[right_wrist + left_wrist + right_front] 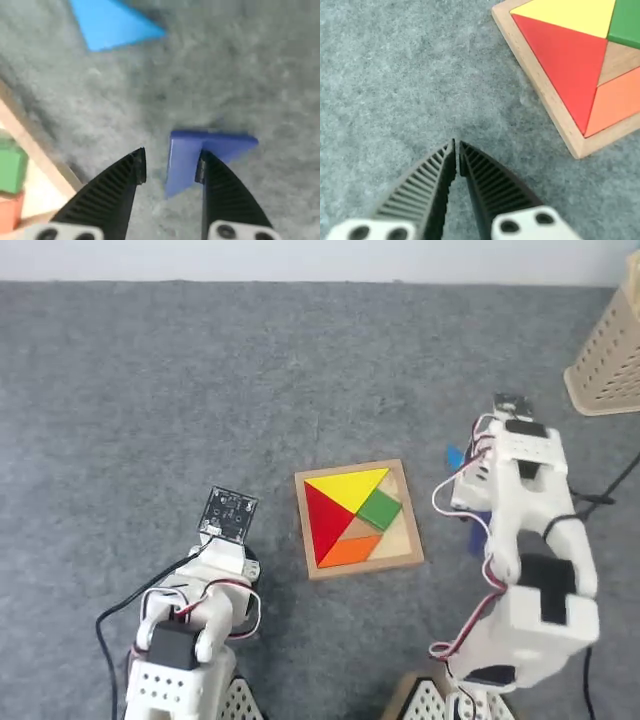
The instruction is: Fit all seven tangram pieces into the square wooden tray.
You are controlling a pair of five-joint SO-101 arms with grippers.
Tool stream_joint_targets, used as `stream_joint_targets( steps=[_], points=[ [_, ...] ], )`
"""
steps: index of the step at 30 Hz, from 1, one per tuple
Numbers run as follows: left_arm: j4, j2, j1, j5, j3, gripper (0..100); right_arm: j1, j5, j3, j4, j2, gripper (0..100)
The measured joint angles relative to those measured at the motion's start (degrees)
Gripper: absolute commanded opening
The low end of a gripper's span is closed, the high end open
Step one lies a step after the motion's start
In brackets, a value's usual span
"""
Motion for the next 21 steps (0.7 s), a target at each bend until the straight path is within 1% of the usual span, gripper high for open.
stream_joint_targets(
  steps=[6, 10, 17, 21],
  points=[
    [0.0, 0.0, 0.0, 0.0, 0.0, 1, 0.3, 0.0, 9.1, -4.3, -6.5, 17.7],
    [0.0, 0.0, 0.0, 0.0, 0.0, 1, 1.1, 0.0, 9.2, -4.6, -6.7, 17.7],
    [0.0, 0.0, 0.0, 0.0, 0.0, 1, 4.6, 0.6, 8.9, -6.1, -5.4, 17.7],
    [0.0, 0.0, 0.0, 0.0, 0.0, 1, 4.9, 0.6, 8.8, -6.1, -5.4, 17.7]
  ],
)
